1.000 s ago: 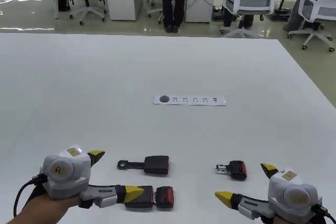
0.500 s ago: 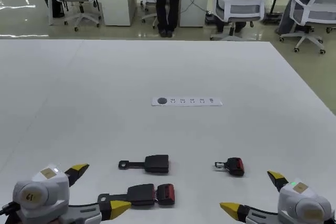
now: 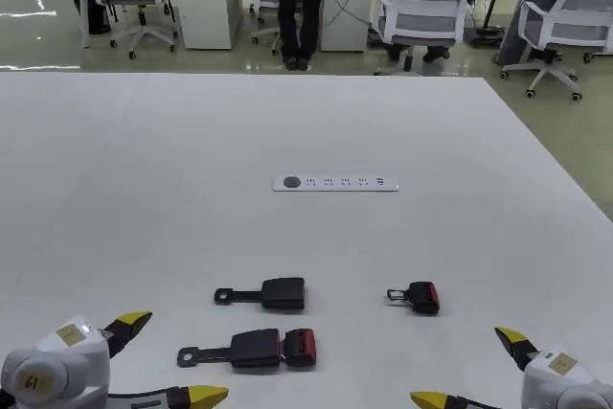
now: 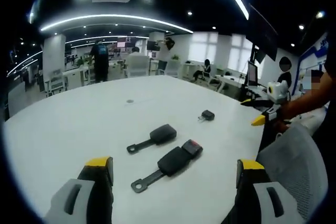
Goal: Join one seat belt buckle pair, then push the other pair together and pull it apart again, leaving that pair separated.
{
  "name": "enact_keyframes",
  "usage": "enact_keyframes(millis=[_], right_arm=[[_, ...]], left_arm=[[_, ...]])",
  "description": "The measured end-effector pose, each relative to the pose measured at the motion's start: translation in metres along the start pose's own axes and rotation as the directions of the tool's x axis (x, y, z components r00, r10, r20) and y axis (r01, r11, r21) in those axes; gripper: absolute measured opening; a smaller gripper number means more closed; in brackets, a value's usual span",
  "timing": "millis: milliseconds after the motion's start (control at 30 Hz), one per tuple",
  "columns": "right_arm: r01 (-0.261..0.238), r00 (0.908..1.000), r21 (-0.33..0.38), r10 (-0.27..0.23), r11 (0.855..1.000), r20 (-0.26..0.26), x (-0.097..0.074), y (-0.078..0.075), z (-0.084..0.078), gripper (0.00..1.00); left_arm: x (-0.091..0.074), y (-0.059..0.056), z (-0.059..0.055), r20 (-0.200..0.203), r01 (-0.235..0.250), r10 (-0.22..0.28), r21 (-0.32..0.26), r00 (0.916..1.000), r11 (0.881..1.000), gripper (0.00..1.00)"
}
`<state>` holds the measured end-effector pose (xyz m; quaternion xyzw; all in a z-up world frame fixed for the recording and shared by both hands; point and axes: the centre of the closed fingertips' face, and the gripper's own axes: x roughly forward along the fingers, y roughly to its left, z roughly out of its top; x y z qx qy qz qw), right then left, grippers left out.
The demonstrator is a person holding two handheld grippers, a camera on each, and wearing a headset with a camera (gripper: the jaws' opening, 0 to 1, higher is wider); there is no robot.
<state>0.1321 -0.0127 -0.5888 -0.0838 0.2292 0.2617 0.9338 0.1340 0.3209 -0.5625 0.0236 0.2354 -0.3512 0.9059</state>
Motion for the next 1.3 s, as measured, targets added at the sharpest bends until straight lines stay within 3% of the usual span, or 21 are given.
enact_keyframes(millis=[100,300,567,833,1300], right_arm=[[-0.01,0.9999,-0.008,0.01,1.0,-0.009,0.0,0.0,-0.001,1.0],[-0.019,0.9998,-0.03,0.019,0.999,-0.003,0.003,-0.002,0.003,1.0],[-0.03,0.9996,-0.064,0.03,0.997,-0.001,0.002,-0.004,0.011,1.0],[-0.041,0.9991,-0.064,0.041,0.997,-0.006,0.0,-0.004,0.011,1.0],[-0.044,0.9988,-0.053,0.043,0.998,-0.023,-0.003,-0.005,0.002,1.0]], left_arm=[[0.0,0.003,-0.003,-0.005,0.007,-0.007,0.006,1.0,1.0,1.0],[-0.002,-0.002,0.005,0.008,0.028,-0.028,0.023,0.9996,0.999,1.0],[-0.004,0.003,0.009,-0.002,0.045,-0.045,0.057,0.999,0.997,1.0],[-0.005,-0.002,0.015,-0.004,0.048,-0.048,0.062,0.9988,0.997,1.0],[-0.007,-0.001,0.006,-0.025,0.055,-0.053,0.064,0.9983,0.996,1.0]])
